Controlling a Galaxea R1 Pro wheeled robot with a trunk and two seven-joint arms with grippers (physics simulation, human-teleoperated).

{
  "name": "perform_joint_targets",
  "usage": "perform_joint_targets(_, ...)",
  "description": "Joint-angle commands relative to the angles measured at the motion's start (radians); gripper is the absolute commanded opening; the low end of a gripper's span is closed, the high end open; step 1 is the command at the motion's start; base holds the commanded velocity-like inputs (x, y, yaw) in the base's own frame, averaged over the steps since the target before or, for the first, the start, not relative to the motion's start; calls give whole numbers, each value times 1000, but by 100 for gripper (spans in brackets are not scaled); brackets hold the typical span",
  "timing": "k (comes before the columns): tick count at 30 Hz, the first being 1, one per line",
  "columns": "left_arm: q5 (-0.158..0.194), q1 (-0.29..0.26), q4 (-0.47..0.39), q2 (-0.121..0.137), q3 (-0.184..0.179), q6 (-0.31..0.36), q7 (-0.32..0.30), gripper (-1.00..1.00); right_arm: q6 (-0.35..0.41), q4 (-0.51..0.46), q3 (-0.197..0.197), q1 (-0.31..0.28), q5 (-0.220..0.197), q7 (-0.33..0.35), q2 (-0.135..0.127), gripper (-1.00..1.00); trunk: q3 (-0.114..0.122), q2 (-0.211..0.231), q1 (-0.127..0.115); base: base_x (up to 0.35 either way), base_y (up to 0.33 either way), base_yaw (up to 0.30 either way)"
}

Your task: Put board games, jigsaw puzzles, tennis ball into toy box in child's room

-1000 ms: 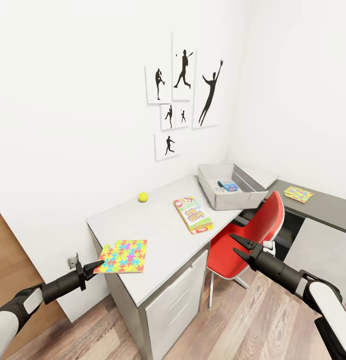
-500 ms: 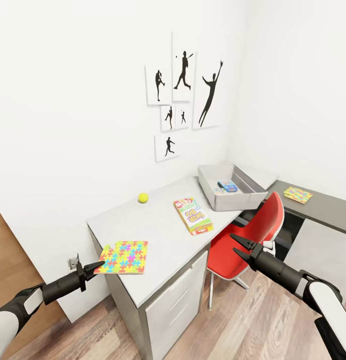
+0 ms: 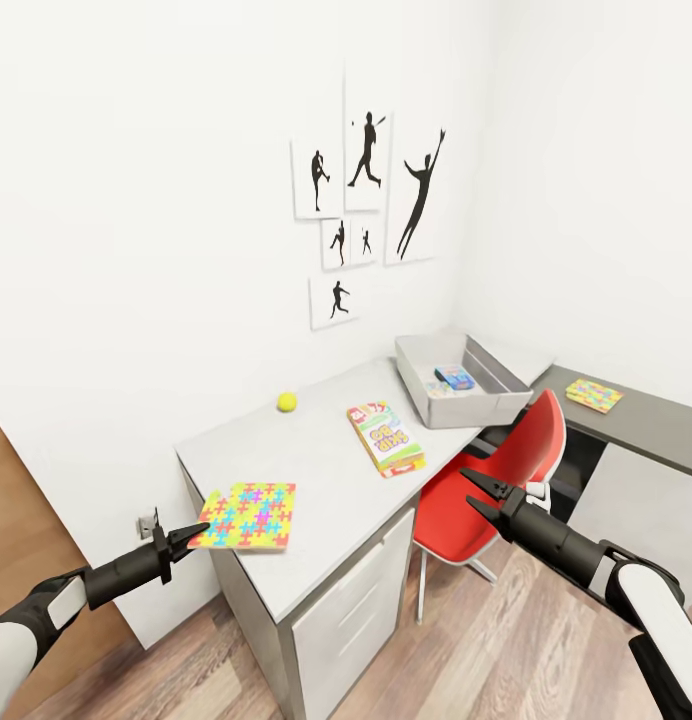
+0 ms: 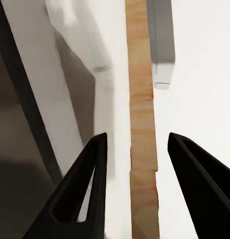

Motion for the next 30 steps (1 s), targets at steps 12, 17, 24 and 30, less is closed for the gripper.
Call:
perform_joint_targets(12,-4,-1,0,1,2,7,0,-100,4,26,-2,-1,67,6,41,100,37,84,-46,0,0,0)
perform_joint_targets(17,-5,-1,0,2,2,6,0,-100,4,27,-4,-1,105,11,46,100,52,119,-65,0,0,0)
perform_joint_targets(24,-5,-1,0,2,2,6,-1,-100,4,27,-6,-1,101,16,47,100,74,168,-92,0,0,0)
perform_joint_targets(30,-5,-1,0,3,2,6,-1,-100,6,27,-10,-1,100,14,47,100,93,210,-115,0,0,0)
